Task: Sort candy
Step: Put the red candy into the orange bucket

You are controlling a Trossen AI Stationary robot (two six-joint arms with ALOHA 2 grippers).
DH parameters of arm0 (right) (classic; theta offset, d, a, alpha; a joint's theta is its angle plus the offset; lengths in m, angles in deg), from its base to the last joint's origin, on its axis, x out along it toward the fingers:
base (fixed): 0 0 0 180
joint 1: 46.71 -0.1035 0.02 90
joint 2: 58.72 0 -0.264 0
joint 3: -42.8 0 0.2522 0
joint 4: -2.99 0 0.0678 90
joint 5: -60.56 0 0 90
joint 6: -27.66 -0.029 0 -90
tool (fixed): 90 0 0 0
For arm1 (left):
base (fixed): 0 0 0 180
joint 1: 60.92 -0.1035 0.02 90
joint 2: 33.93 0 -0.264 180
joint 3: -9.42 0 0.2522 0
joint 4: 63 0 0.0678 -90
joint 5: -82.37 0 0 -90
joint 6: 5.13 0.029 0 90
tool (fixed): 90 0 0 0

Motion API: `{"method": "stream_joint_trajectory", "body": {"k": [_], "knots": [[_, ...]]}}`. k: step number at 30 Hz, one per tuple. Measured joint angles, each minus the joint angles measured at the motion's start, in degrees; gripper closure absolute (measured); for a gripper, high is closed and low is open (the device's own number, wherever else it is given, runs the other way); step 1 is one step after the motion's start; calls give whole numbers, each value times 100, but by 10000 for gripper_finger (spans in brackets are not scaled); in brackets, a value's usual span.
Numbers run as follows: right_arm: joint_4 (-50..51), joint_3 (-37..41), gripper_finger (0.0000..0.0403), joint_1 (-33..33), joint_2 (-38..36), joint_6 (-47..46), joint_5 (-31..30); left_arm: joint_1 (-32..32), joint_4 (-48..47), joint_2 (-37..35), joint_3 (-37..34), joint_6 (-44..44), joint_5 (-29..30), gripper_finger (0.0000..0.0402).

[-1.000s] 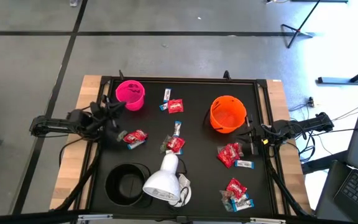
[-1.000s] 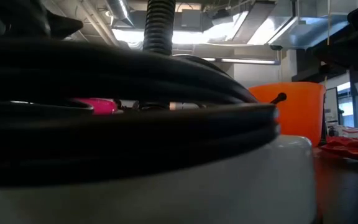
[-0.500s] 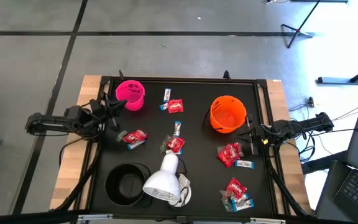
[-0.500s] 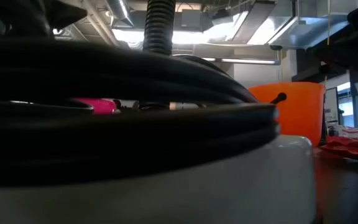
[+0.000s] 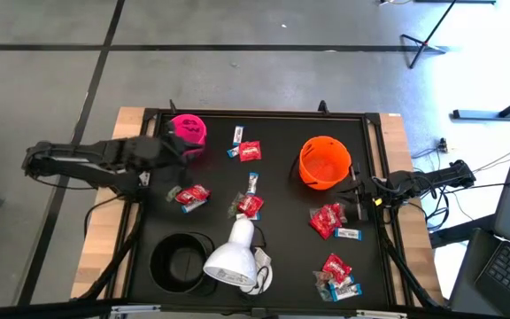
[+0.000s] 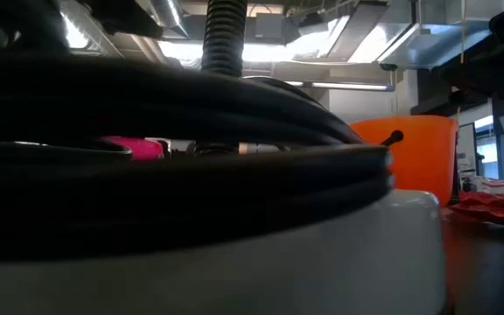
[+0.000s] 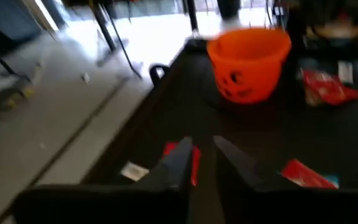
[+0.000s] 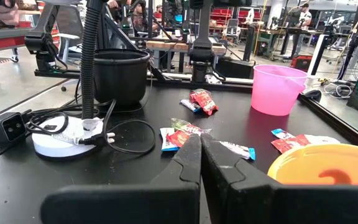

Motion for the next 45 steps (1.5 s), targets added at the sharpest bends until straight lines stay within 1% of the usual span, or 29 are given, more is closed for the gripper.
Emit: {"method": "stream_joint_trajectory", "body": {"k": [2, 5, 7, 10, 14, 22, 27, 31, 45], "knots": [[0, 1, 397, 0, 0, 0, 0, -8, -460, 307, 255, -202, -140, 292], [0, 1, 397, 0, 0, 0, 0, -6, -1162, 682, 496, -549, -621, 237], [0, -1, 398, 0, 0, 0, 0, -4, -1525, 892, 621, -850, -885, 211], [0, 0, 397, 0, 0, 0, 0, -6, -2028, 1165, 666, -1179, -1084, 189], [0, 0, 397, 0, 0, 0, -1, -6, -2434, 1584, 665, -1376, -1283, 182], [-1, 0, 397, 0, 0, 0, 0, -18, -2563, 2642, 665, -1386, -1882, 182], [0, -1, 397, 0, 0, 0, 0, -76, -2797, 3202, 665, -1482, -2393, 182], [0, 0, 397, 0, 0, 0, 0, -59, -2862, 3452, 665, -1526, -2412, 182], [0, 0, 397, 0, 0, 0, 0, -92, -2804, 3979, 665, -1474, -2339, 182]]}}
